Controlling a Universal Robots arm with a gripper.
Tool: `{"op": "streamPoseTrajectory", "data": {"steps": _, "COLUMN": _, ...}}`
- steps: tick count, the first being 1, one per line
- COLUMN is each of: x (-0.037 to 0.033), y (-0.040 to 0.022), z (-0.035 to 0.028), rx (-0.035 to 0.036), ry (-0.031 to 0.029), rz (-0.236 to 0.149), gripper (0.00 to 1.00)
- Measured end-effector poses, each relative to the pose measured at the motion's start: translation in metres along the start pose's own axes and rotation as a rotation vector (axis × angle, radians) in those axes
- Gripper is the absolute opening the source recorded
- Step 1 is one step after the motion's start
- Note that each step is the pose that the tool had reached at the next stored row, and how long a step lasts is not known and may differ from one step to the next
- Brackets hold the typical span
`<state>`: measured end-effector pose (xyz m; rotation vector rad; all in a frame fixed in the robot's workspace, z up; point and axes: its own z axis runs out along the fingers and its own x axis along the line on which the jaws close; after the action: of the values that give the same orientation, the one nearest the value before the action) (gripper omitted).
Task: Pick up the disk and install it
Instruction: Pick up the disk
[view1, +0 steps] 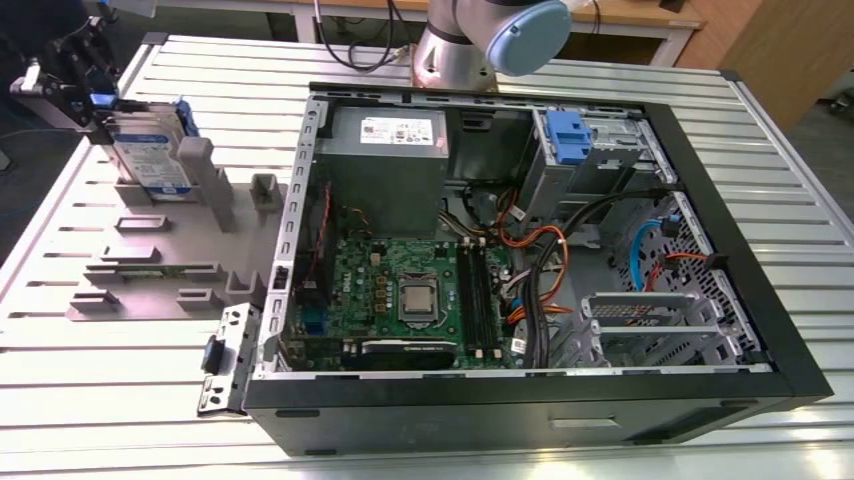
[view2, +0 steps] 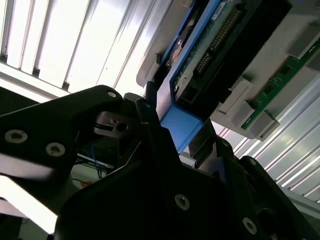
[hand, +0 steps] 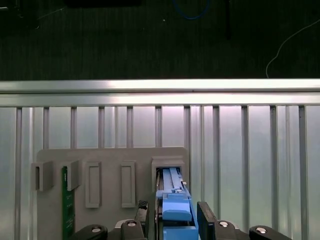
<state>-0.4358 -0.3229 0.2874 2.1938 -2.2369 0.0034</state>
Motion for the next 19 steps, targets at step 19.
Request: {"op": "streamPoseTrajectory", "data": {"steps": 19, "x": -0.0010, "y": 0.0000, "z": 0.0002, "rx": -0.0002, "ry": 0.0008, "rz": 0.000, "gripper": 0.36}}
